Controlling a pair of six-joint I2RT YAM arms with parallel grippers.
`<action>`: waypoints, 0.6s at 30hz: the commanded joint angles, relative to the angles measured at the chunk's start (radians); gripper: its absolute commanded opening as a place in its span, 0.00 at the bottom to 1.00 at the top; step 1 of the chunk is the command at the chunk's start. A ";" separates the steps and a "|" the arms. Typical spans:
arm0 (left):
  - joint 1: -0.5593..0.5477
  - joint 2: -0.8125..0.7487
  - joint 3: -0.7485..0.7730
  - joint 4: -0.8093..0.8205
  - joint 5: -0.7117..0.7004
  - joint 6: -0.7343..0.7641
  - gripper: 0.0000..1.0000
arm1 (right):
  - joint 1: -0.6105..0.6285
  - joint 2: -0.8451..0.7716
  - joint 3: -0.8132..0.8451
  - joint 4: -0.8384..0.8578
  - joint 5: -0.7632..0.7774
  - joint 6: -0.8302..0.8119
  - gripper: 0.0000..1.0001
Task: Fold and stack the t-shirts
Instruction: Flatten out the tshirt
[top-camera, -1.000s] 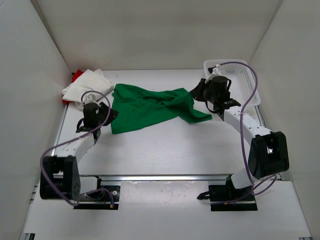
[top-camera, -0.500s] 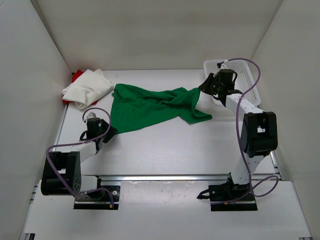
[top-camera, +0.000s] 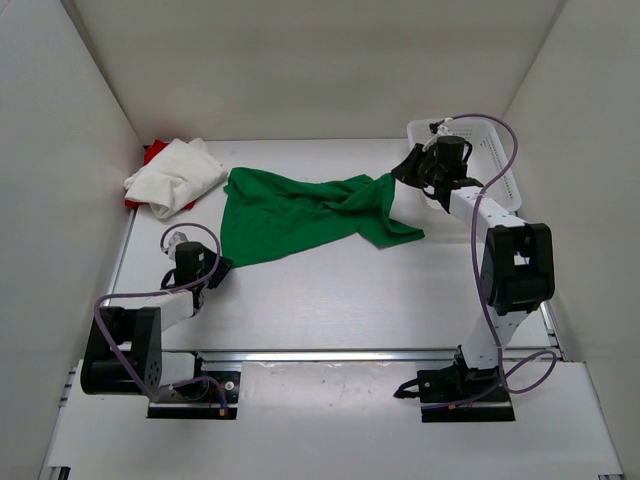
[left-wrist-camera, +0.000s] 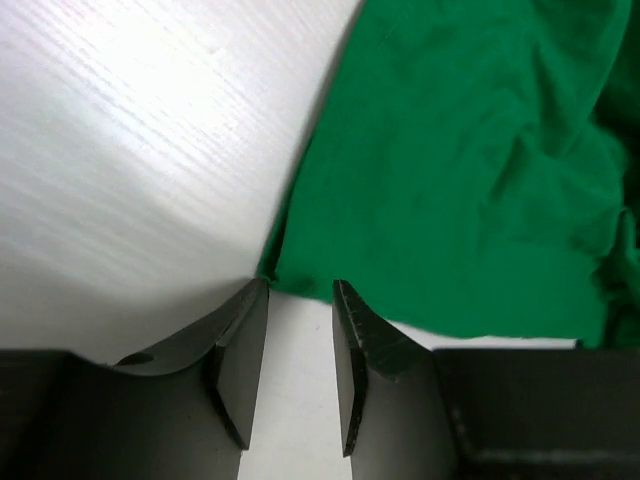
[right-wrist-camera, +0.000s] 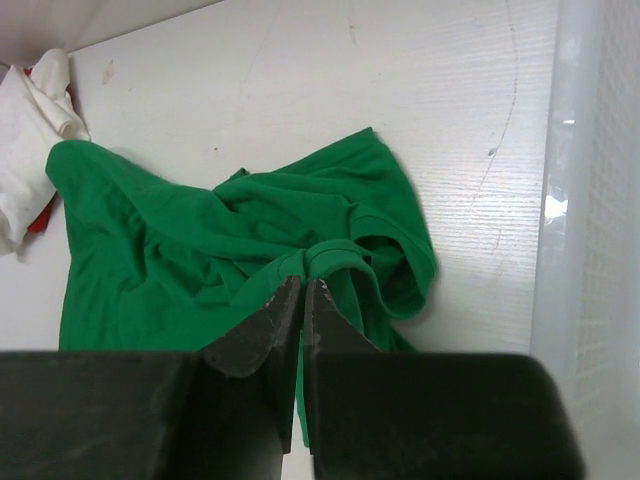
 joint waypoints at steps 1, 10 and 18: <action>-0.005 0.039 -0.002 0.034 0.010 -0.057 0.42 | 0.011 -0.037 0.011 0.057 -0.015 0.008 0.00; 0.003 0.044 0.011 0.090 -0.001 -0.098 0.34 | 0.020 -0.057 -0.025 0.092 -0.028 0.021 0.00; 0.067 0.097 0.083 0.097 0.004 -0.044 0.00 | 0.025 -0.123 -0.105 0.104 -0.015 0.028 0.01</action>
